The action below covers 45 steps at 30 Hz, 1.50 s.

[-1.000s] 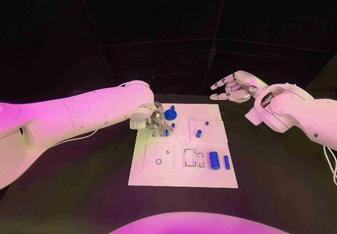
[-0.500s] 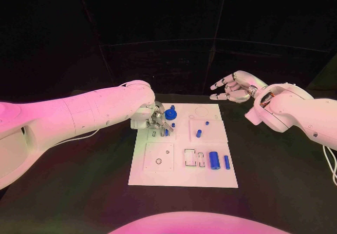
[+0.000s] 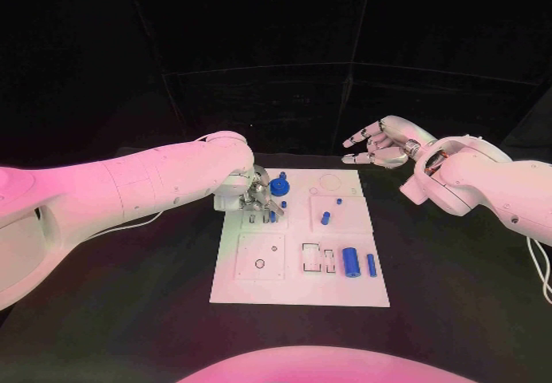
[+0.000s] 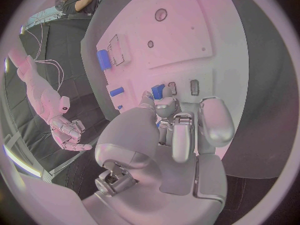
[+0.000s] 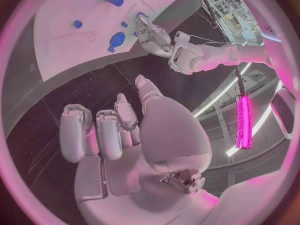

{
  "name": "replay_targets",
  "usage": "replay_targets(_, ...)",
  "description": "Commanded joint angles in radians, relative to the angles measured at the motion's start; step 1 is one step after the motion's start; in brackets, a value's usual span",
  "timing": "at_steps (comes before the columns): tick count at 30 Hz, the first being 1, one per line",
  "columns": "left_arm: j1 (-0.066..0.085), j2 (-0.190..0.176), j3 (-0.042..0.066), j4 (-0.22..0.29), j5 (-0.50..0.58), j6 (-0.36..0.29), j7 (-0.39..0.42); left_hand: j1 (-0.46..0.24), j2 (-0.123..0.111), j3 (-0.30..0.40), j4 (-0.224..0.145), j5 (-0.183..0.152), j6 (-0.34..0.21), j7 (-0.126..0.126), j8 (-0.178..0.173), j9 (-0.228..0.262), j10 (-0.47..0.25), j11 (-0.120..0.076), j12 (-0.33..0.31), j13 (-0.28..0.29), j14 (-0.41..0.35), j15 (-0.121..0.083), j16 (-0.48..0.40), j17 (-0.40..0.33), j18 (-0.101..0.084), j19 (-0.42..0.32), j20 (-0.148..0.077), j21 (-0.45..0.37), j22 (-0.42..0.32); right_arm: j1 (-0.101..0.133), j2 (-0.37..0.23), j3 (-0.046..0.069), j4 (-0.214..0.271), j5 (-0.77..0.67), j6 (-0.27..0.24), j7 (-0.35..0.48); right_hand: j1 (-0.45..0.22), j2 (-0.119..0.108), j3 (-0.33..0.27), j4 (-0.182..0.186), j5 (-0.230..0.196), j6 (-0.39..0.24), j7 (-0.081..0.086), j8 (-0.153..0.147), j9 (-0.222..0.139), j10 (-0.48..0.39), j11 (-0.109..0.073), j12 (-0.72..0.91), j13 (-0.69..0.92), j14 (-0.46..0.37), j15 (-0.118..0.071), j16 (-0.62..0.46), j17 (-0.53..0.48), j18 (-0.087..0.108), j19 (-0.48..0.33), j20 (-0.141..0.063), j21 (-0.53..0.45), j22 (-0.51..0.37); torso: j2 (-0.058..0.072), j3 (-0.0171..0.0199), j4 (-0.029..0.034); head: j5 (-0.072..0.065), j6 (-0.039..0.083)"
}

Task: Assemble the parts on the task board

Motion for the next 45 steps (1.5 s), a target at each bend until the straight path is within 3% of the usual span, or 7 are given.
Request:
replay_targets(1,0.001,0.002,0.000,0.000,-0.005,0.010,0.004,0.007,0.000,0.004,-0.007,-0.001,-0.010,0.003,-0.010,-0.004,-0.007,0.006,0.004,-0.001,0.102,0.006,0.003,0.263,-0.015,-0.002,0.004,0.002,0.000,0.002,0.001,0.001,-0.001,-0.003,0.011,-0.001,0.007,0.003,-0.007,0.001,0.003,0.005,0.002,0.006,0.000,0.003,-0.006,0.005,0.001,0.061,-0.006,-0.002,0.061,0.004,-0.006,0.001,-0.003,0.063,0.000,-0.0001,-0.0004,0.001,-0.001)
replay_targets(10,0.001,0.003,0.000,0.002,-0.004,0.009,0.021,0.139,0.051,0.125,-0.108,0.007,-0.023,0.001,-0.040,-0.024,-0.020,0.003,0.000,-0.004,0.102,0.004,0.003,0.263,-0.013,-0.004,0.007,0.002,0.002,0.002,0.004,0.001,-0.003,-0.003,0.019,-0.004,0.007,0.003,-0.007,0.001,0.003,0.005,0.002,0.006,0.000,0.003,-0.006,0.005,0.001,0.061,-0.006,-0.002,0.061,0.004,-0.006,0.001,-0.003,0.063,0.000,0.0004,0.0007,0.000,-0.003)
replay_targets(17,0.000,-0.003,0.000,0.008,0.010,0.000,0.040,0.199,0.044,0.241,-0.193,0.059,-0.025,0.002,-0.057,-0.039,-0.034,0.002,-0.017,-0.019,0.102,0.004,0.003,0.263,-0.013,-0.006,0.005,0.001,0.002,0.002,0.004,0.001,-0.005,-0.003,0.024,-0.007,0.007,0.003,-0.007,0.001,0.003,0.005,0.002,0.006,0.000,0.003,-0.006,0.005,0.001,0.061,-0.006,-0.002,0.061,0.004,-0.006,0.001,-0.003,0.063,0.000,0.0003,0.0001,0.001,-0.003)
replay_targets(21,0.000,-0.010,0.000,0.013,0.029,-0.009,0.045,0.119,-0.014,0.447,-0.249,0.058,-0.021,0.009,-0.050,-0.038,-0.029,0.004,-0.024,-0.032,0.102,0.010,0.003,0.263,-0.010,-0.008,0.006,-0.001,0.004,0.002,0.005,0.001,-0.008,-0.003,0.026,-0.008,0.007,0.003,-0.007,0.001,0.003,0.005,0.002,0.006,0.000,0.003,-0.006,0.005,0.001,0.061,-0.006,-0.002,0.061,0.004,-0.006,0.001,-0.003,0.063,0.000,0.0004,0.0007,0.000,-0.002)
replay_targets(28,0.000,-0.032,0.001,0.037,0.059,-0.044,0.041,0.022,-0.075,0.627,-0.265,0.055,-0.026,0.007,-0.023,-0.021,-0.026,0.006,-0.023,-0.041,0.102,0.010,0.003,0.263,-0.010,-0.011,0.012,-0.010,-0.003,0.002,0.006,0.001,-0.014,-0.003,0.030,-0.008,0.000,0.006,-0.013,0.009,0.001,0.005,0.002,0.007,0.000,0.005,-0.006,0.007,0.002,0.062,-0.006,-0.003,0.061,0.004,-0.006,0.000,-0.004,0.062,-0.002,0.0018,0.0022,0.003,0.000)
replay_targets(31,0.000,-0.049,0.001,0.059,0.064,-0.061,0.035,-0.042,-0.116,0.750,-0.266,0.051,-0.032,0.006,0.005,-0.004,-0.022,0.006,-0.018,-0.045,0.102,0.010,0.003,0.263,-0.010,-0.011,0.012,-0.013,-0.003,0.002,0.006,0.001,-0.017,-0.003,0.029,-0.004,-0.003,0.007,-0.015,0.011,0.000,0.005,0.002,0.007,-0.001,0.005,-0.006,0.007,0.001,0.062,-0.006,-0.002,0.061,0.004,-0.007,0.000,-0.004,0.062,-0.001,0.0015,0.0028,0.004,-0.001)
replay_targets(45,-0.010,-0.124,0.000,0.147,0.067,-0.214,0.042,-0.071,-0.141,0.804,-0.262,0.037,-0.034,0.001,0.029,0.009,-0.019,0.004,-0.013,-0.047,0.102,0.008,0.003,0.263,-0.009,-0.012,0.011,-0.018,-0.007,0.002,0.003,0.001,-0.036,-0.017,0.024,0.011,-0.004,0.007,-0.016,0.012,-0.001,0.005,0.002,0.007,0.000,0.005,-0.006,0.006,0.001,0.062,-0.006,-0.003,0.060,0.005,-0.007,0.000,-0.004,0.061,0.000,0.0037,0.0114,0.011,0.000)
